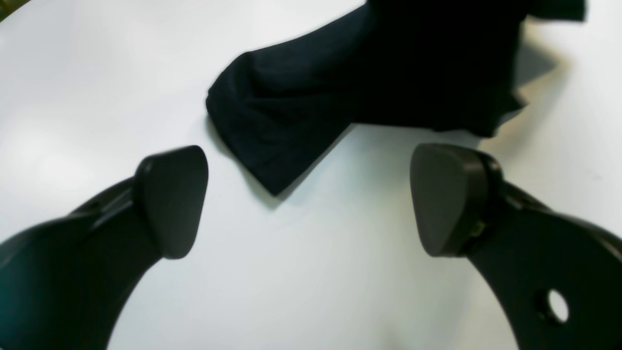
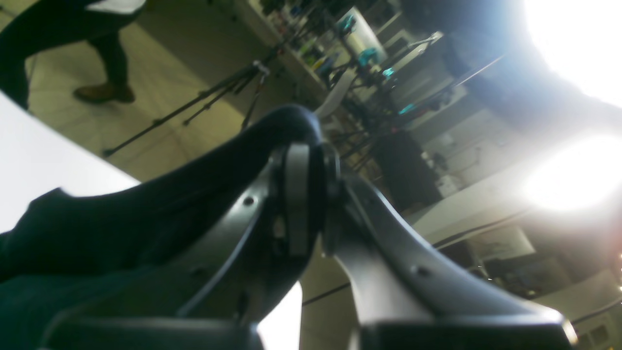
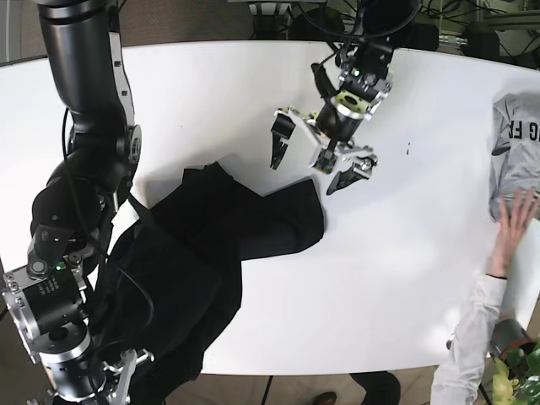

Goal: Fold the T-shirt properly
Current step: 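Grasp another edge of the black shirt with the left gripper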

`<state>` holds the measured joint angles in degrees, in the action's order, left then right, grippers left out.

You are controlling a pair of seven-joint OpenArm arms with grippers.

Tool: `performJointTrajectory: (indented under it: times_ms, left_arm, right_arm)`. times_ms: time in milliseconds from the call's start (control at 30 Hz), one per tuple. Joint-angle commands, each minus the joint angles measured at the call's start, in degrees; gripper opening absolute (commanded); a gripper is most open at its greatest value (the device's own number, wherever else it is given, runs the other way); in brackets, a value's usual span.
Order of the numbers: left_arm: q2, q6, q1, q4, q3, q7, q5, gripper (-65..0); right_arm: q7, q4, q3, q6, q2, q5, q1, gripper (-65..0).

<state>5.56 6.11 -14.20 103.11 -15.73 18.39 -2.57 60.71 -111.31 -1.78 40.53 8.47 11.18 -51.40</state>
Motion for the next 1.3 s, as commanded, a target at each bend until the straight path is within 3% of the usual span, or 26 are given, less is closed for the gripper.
performJointTrajectory:
  times_ms: [0, 533, 967, 1033, 1133, 1200, 1267]
  left_arm:
    - [-0.2, -0.3, 4.2, -3.6, 0.0, -1.1, 0.0, -1.1]
    - [-1.0, 0.1, 18.5, -21.9, -4.2, -1.1, 0.2, -1.3]
    - [-0.8, 0.2, 20.2, -32.0, -4.9, -1.2, 0.2, -2.4]
    - [-0.7, 0.2, 20.2, -33.2, -4.8, -1.2, 0.3, -7.8]
    - [-0.7, 0.2, 20.8, -35.4, -4.5, -1.4, 0.3, -26.7]
    - [-0.8, 0.2, 22.0, -36.8, -2.5, -1.4, 0.3, -46.5]
    - [-0.9, 0.2, 22.6, -37.7, -0.9, -1.3, 0.3, -56.7]
  right_arm:
    - [-1.1, -0.6, -0.1, -0.53, 0.2, 0.0, -1.6, -62.9]
    - [-1.1, -0.6, -0.5, -0.53, 0.1, 0.3, 1.1, -62.9]
    - [-1.1, 1.2, -3.4, -0.53, 0.3, 0.6, 1.1, -62.9]
    - [-1.1, 2.2, -3.9, -0.53, 0.5, 0.6, 1.1, -62.9]
    - [-1.1, 4.4, -6.6, -0.53, 0.2, 0.3, 1.0, -62.9]
    - [-1.1, 6.4, -8.5, -0.53, 0.2, 0.2, 0.7, -62.9]
    - [-1.3, 7.7, -9.4, -0.53, 0.2, 0.2, 0.7, -62.9]
